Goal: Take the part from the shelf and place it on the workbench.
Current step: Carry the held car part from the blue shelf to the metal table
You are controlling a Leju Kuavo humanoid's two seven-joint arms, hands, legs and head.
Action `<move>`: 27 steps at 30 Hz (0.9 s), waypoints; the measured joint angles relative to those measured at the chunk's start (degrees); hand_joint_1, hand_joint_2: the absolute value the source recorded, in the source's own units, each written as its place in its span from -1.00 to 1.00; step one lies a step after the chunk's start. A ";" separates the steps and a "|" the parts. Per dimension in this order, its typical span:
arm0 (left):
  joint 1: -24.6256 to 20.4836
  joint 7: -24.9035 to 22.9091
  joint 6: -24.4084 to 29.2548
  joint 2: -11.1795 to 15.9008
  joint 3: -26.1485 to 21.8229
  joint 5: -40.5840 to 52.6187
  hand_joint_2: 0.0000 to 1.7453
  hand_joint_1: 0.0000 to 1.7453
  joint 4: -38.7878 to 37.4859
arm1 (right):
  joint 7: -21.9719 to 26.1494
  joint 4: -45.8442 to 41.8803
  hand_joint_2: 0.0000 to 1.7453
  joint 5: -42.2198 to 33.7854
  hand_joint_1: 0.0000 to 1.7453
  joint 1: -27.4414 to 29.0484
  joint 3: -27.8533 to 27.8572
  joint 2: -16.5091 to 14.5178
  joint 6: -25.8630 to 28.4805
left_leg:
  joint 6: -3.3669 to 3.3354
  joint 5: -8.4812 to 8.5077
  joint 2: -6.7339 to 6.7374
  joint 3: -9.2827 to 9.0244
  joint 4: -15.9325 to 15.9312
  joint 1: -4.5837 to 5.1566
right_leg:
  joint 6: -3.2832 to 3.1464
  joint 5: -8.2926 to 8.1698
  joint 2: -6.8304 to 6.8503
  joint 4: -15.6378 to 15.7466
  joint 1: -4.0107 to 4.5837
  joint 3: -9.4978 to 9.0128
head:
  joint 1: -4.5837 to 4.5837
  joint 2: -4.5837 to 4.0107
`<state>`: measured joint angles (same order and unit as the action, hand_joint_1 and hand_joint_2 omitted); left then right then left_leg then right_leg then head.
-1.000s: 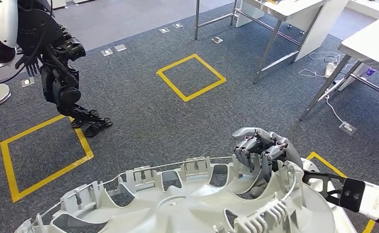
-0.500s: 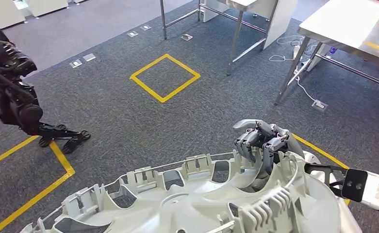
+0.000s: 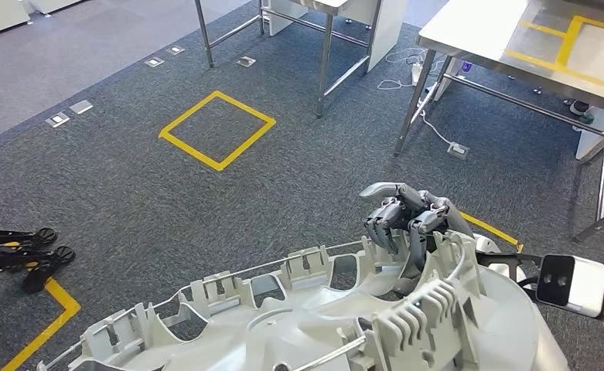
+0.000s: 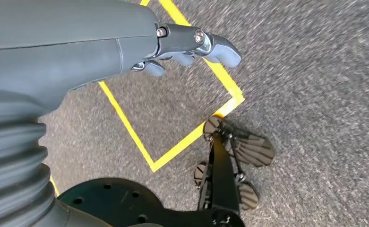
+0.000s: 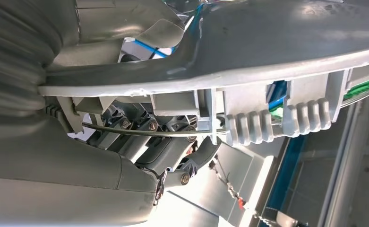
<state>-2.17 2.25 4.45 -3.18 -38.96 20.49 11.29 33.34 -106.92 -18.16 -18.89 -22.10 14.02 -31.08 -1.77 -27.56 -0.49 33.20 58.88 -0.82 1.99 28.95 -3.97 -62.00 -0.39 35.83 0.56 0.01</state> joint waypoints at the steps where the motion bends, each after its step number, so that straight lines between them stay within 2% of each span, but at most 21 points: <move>1: 0.05 -0.09 -0.01 0.02 -0.06 0.03 1.00 -1.00 0.01 | -0.05 0.00 1.00 -0.04 1.00 -0.09 0.04 0.01 -0.04 | -0.23 -0.04 0.58 -0.01 -0.03 0.09 | 0.18 1.91 1.67 -3.66 0.05 1.76 | -0.21 -0.01; 3: 0.16 -0.22 -0.01 0.03 -0.18 0.07 1.00 -1.00 0.01 | -0.17 0.01 1.00 -0.10 1.00 -0.13 0.07 0.01 -0.08 | -0.47 -0.17 1.86 0.01 -0.02 0.26 | 0.43 5.10 3.29 -11.33 -0.03 5.61 | -0.41 0.00; 4: 0.19 -0.26 -0.01 0.03 -0.22 0.11 1.00 -1.00 0.00 | -0.22 0.02 1.00 -0.10 1.00 -0.08 0.07 0.02 -0.10 | -0.50 -0.24 2.51 -0.01 -0.02 0.32 | 0.45 5.30 3.49 -13.05 -0.05 6.54 | -0.43 0.00; 5: 0.17 -0.27 -0.01 0.02 -0.26 0.14 1.00 -1.00 -0.01 | -0.27 0.02 1.00 -0.10 1.00 -0.07 0.08 0.02 -0.11 | -0.50 -0.33 3.15 -0.08 -0.01 0.37 | 0.38 4.32 3.64 -12.29 -0.04 6.22 | -0.45 0.00; 6: 0.13 -0.28 -0.01 0.00 -0.32 0.17 1.00 -1.00 -0.01 | -0.29 0.02 1.00 -0.09 1.00 -0.09 0.12 0.02 -0.13 | -0.45 -0.44 3.76 -0.22 -0.01 0.42 | 0.20 2.51 3.99 -9.30 0.03 4.70 | -0.46 0.00; 8: 0.09 -0.28 0.03 -0.05 -0.47 0.28 1.00 -1.00 -0.01 | -0.25 0.02 1.00 -0.16 1.00 -0.24 0.28 0.03 -0.13 | -0.17 -0.76 4.89 -0.60 0.02 0.61 | -0.56 -1.09 6.16 -0.79 0.51 0.16 | -0.49 0.00; 9: 0.08 -0.30 0.11 -0.06 -0.55 0.34 1.00 -1.00 0.00 | -0.16 0.02 1.00 -0.28 1.00 -0.35 0.37 0.04 -0.14 | 0.07 -0.92 5.35 -0.75 0.04 0.73 | -0.97 -2.00 7.03 2.15 0.80 -1.33 | -0.46 0.01; 10: 0.06 -0.32 0.21 -0.06 -0.61 0.41 1.00 -1.00 0.02 | -0.02 0.04 1.00 -0.44 1.00 -0.43 0.48 0.12 -0.15 | 0.35 -1.06 5.83 -0.88 0.05 0.83 | -1.30 -2.31 7.53 3.68 1.05 -2.03 | -0.42 0.00; 12: -0.02 -0.36 0.36 -0.04 -0.67 0.49 1.00 -1.00 0.06 | 0.32 0.12 1.00 -0.79 1.00 -0.51 0.71 0.41 -0.23 | 0.94 -1.23 6.84 -1.20 -0.11 0.96 | -1.79 -2.41 6.46 4.17 1.10 -1.96 | -0.34 0.00; 13: -0.05 -0.39 0.40 -0.01 -0.68 0.52 1.00 -1.00 0.10 | 0.48 0.16 1.00 -0.89 1.00 -0.53 0.81 0.58 -0.32 | 1.28 -1.40 6.64 -1.33 0.01 0.92 | -2.03 -2.59 5.87 4.40 0.91 -2.07 | -0.33 -0.01; 15: -0.05 -0.53 0.49 0.04 -0.70 0.66 1.00 -1.00 0.13 | 0.72 0.29 1.00 -1.01 1.00 -0.77 0.90 0.80 -0.47 | 1.90 -3.12 4.18 -0.41 2.59 0.76 | -2.57 -2.98 4.71 4.92 0.36 -2.41 | -0.09 0.00; 16: 0.02 -0.62 0.54 0.09 -0.72 0.79 1.00 -1.00 0.12 | 0.81 0.37 1.00 -1.08 1.00 -0.89 0.90 0.84 -0.51 | 2.12 -4.72 2.49 0.99 5.63 0.57 | -2.72 -3.07 4.16 5.00 0.20 -2.49 | 0.10 0.00; 17: 0.12 -0.69 0.57 0.13 -0.73 0.91 1.00 -1.00 0.09 | 0.87 0.45 1.00 -1.17 1.00 -0.98 0.90 0.90 -0.48 | 2.28 -6.52 1.43 2.85 9.45 0.47 | -2.85 -3.08 3.52 4.98 0.12 -2.47 | 0.29 0.00; 18: 0.26 -0.73 0.61 0.20 -0.75 0.99 1.00 -1.00 0.07 | 0.93 0.51 1.00 -1.25 1.00 -0.96 0.90 0.96 -0.40 | 2.41 -7.86 1.02 4.66 13.01 0.39 | -2.87 -3.07 2.81 4.90 0.10 -2.44 | 0.40 0.00; 19: 0.40 -0.68 0.64 0.28 -0.78 1.07 1.00 -1.00 0.06 | 1.07 0.56 1.00 -1.27 1.00 -0.80 0.90 1.06 -0.28 | 2.51 -8.24 0.92 5.88 15.21 0.33 | -2.85 -3.03 2.09 4.80 0.07 -2.42 | 0.47 -0.01; 20: 0.50 -0.57 0.65 0.36 -0.81 1.12 1.00 -1.00 0.05 | 1.34 0.60 1.00 -1.20 1.00 -0.54 0.91 1.20 -0.14 | 2.60 -7.44 0.88 6.13 15.27 0.26 | -2.77 -2.97 1.35 4.64 0.01 -2.40 | 0.49 0.00; 21: 0.56 -0.42 0.61 0.44 -0.85 1.20 1.00 -1.00 0.05 | 1.73 0.62 1.00 -1.07 1.00 -0.20 0.93 1.34 -0.02 | 2.69 -5.63 0.71 5.34 13.16 0.14 | -2.61 -2.86 0.63 4.44 -0.07 -2.40 | 0.51 0.00; 22: 0.59 -0.26 0.54 0.50 -0.88 1.31 1.00 -1.00 0.05 | 2.20 0.63 1.00 -0.88 1.00 0.15 0.98 1.48 0.07 | 2.79 -3.38 0.11 3.82 9.56 -0.06 | -2.36 -2.70 -0.06 4.16 -0.18 -2.36 | 0.54 0.00; 24: 0.63 -0.02 0.41 0.57 -0.94 1.54 1.00 -1.00 0.04 | 3.14 0.64 1.00 -0.43 1.00 0.69 1.16 1.81 0.13 | 2.86 -0.86 -2.13 1.03 3.18 -0.47 | -1.65 -2.33 -1.37 3.44 -0.21 -1.99 | 0.61 -0.01; 26: 0.68 0.10 0.37 0.60 -1.00 1.72 1.00 -1.00 0.03 | 4.09 0.68 1.00 0.12 1.00 1.26 1.41 2.20 0.11 | 2.35 -0.88 -3.05 0.20 1.33 -0.42 | -0.81 -2.30 -2.50 3.19 -0.30 -1.50 | 0.55 -0.01; 27: 0.69 0.14 0.38 0.62 -1.02 1.78 1.00 -1.00 0.03 | 4.50 0.71 1.00 0.37 1.00 1.62 1.57 2.42 0.09 | 1.86 -0.78 -2.47 0.18 1.29 -0.34 | -0.40 -2.45 -3.06 3.31 -0.46 -1.36 | 0.49 0.00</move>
<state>-1.48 2.39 4.83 -2.56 -39.98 22.27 11.32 37.84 -106.22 -17.79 -17.27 -20.53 16.44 -30.99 0.09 -28.33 -2.95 33.37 60.16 -1.16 1.59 26.50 -7.03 -58.69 -0.85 34.47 1.05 0.01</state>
